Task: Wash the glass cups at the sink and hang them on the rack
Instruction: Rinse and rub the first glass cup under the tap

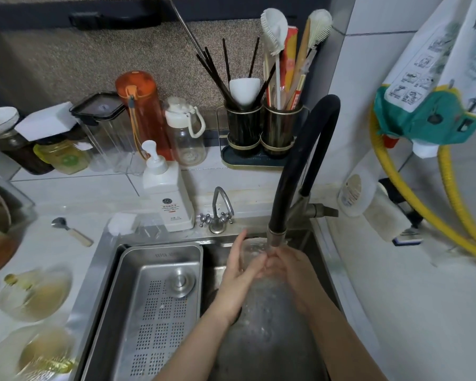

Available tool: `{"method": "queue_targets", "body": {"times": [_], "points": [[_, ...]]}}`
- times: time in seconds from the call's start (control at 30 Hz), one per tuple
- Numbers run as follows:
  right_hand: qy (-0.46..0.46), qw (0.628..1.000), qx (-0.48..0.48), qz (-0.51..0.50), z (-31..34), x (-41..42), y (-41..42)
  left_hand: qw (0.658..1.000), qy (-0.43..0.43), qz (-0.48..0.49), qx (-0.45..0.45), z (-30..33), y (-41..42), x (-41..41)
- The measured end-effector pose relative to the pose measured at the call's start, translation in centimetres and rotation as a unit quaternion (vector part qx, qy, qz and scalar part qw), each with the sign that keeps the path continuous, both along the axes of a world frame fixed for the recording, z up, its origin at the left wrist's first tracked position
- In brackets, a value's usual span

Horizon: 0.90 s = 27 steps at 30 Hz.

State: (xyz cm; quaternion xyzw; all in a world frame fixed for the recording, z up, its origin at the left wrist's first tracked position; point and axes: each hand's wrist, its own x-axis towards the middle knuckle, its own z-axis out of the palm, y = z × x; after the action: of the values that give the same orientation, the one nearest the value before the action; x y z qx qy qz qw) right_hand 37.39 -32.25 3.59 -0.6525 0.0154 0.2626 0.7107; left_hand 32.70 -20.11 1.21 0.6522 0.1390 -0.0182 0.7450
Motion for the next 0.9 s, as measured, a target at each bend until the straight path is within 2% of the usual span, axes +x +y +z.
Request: {"method": "queue_targets", "body": {"times": [0.1,0.17,0.23,0.37,0.43,0.53,0.6,0.77,0.83,0.9], "points": [[-0.046,0.997,0.001,0.066,-0.2,-0.4,0.0,0.998,0.026,0.061,0.010,0.2,0.2,1.1],[-0.096,0.986,-0.030,0.135,0.0,-0.9,-0.3,0.995,0.069,0.059,-0.037,0.2,0.8,2.1],[-0.096,0.982,-0.035,0.160,0.2,-1.2,-0.6,0.992,0.099,0.044,-0.069,-0.1,1.3,2.3],[-0.067,0.997,-0.015,0.042,0.4,-0.8,0.0,0.994,0.068,-0.010,-0.084,-0.8,0.3,1.1],[-0.049,0.999,0.003,0.009,0.6,-0.7,0.4,0.995,0.051,0.008,-0.087,-0.8,0.0,1.0],[-0.108,0.987,-0.036,0.114,-0.4,-1.1,-0.3,0.989,0.085,0.034,-0.118,-0.4,0.6,2.1],[-0.127,0.976,-0.062,0.164,-0.7,-1.2,-0.6,0.984,0.104,-0.001,-0.145,-0.3,1.2,2.4],[-0.075,0.996,-0.005,0.042,-0.2,-0.8,0.4,0.994,0.063,-0.011,-0.083,-1.2,1.0,1.7],[-0.079,0.994,0.001,0.081,-0.3,-0.8,0.5,0.993,0.075,0.006,-0.087,-0.9,1.2,1.6],[-0.143,0.968,-0.088,0.188,0.0,-1.2,0.0,0.989,0.115,0.015,-0.091,-0.5,1.7,1.5]]}}
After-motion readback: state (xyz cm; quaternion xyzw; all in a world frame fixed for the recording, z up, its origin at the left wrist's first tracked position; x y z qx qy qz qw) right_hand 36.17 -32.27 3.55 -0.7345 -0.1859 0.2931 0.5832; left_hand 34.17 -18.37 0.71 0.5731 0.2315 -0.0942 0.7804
